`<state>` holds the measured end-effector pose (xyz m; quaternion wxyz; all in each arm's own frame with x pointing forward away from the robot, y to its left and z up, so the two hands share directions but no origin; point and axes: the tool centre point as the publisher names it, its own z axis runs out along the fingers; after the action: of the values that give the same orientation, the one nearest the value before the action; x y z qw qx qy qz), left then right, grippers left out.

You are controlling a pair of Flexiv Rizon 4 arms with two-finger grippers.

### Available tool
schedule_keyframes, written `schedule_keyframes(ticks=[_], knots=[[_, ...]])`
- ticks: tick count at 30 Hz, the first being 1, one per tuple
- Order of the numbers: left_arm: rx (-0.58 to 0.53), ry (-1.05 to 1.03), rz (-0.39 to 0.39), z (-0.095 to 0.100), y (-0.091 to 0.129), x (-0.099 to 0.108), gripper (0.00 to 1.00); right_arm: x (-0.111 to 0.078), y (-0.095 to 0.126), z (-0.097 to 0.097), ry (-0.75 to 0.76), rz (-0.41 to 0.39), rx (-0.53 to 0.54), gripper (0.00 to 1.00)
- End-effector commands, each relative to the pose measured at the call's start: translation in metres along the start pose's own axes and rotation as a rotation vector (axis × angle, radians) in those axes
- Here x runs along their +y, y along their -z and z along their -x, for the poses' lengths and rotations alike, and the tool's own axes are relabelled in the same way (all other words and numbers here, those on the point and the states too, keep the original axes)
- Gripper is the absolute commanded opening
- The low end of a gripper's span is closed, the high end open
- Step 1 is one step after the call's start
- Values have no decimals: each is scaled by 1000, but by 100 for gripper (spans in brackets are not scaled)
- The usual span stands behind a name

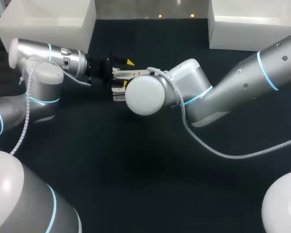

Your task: Pick up the bag, open it, inspect its contents, close it, and place it on the opposite side

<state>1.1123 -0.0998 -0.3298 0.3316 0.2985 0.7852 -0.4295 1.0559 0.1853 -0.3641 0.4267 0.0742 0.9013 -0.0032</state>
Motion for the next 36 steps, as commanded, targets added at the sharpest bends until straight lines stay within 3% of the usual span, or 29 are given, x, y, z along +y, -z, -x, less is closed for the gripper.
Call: schedule_keyframes(ticks=[1, 5, 7, 11, 18, 25, 36], knots=[[-20, -11, -1, -4, 9, -8, 100, 2, 1, -1, 2, -2, -4, 38], [-28, -19, -1, 0, 12, -13, 100, 1, 2, -1, -2, 0, -4, 46], [-31, -26, 2, 2, 14, -14, 100, 0, 4, 0, -4, 0, -6, 77], [-38, -32, 5, 8, 16, -17, 100, -1, 7, 3, -5, -2, -17, 92], [-42, -23, 1, 15, 15, -15, 100, -2, 15, 9, -5, 4, -44, 95], [-11, -12, -13, 5, 19, -19, 100, -5, 22, 14, 5, 8, -63, 100], [22, 20, 36, -7, 42, -44, 100, -8, 33, 27, 51, 27, -66, 100]])
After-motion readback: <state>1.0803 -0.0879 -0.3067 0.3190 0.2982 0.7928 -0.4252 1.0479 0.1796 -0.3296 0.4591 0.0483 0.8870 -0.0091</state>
